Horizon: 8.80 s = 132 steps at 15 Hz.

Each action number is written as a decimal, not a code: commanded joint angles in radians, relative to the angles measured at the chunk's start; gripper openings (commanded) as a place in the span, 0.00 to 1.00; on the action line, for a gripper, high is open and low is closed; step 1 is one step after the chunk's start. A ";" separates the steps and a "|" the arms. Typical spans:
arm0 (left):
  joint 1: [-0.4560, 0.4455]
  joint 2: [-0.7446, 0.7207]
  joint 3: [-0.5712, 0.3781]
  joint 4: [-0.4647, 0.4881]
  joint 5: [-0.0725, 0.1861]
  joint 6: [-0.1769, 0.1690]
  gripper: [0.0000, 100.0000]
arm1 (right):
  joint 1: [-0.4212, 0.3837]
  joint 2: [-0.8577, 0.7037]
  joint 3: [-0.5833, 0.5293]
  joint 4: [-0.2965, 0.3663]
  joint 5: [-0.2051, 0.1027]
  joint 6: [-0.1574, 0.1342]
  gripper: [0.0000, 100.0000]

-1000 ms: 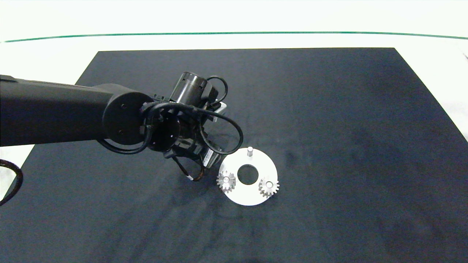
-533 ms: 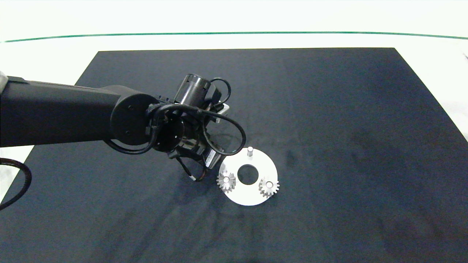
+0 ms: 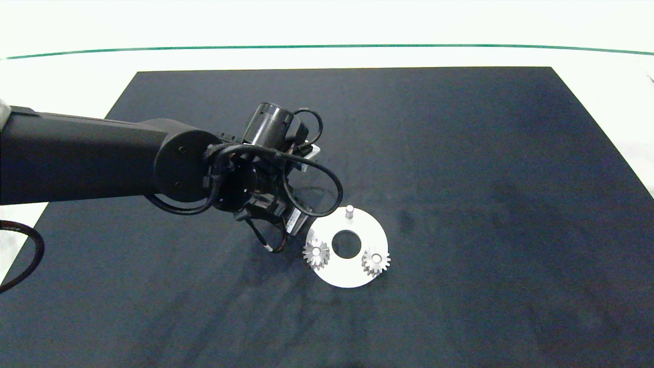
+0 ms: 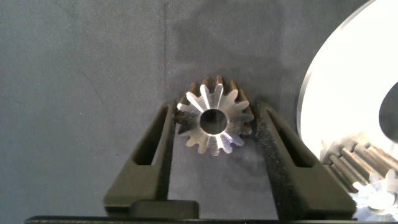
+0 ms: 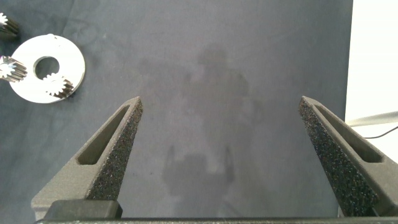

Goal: Install three planetary gears onto the carrier pins

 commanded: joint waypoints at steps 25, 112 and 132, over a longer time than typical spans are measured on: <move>-0.221 -0.019 -0.131 0.032 0.002 0.107 0.19 | 0.000 0.001 0.007 -0.012 -0.004 -0.007 1.00; -0.208 0.138 -0.286 0.052 0.008 0.287 0.19 | 0.000 -0.017 0.007 -0.026 -0.002 -0.029 1.00; -0.215 0.165 -0.312 0.108 0.008 0.295 1.00 | 0.000 -0.019 0.007 -0.026 -0.002 -0.029 1.00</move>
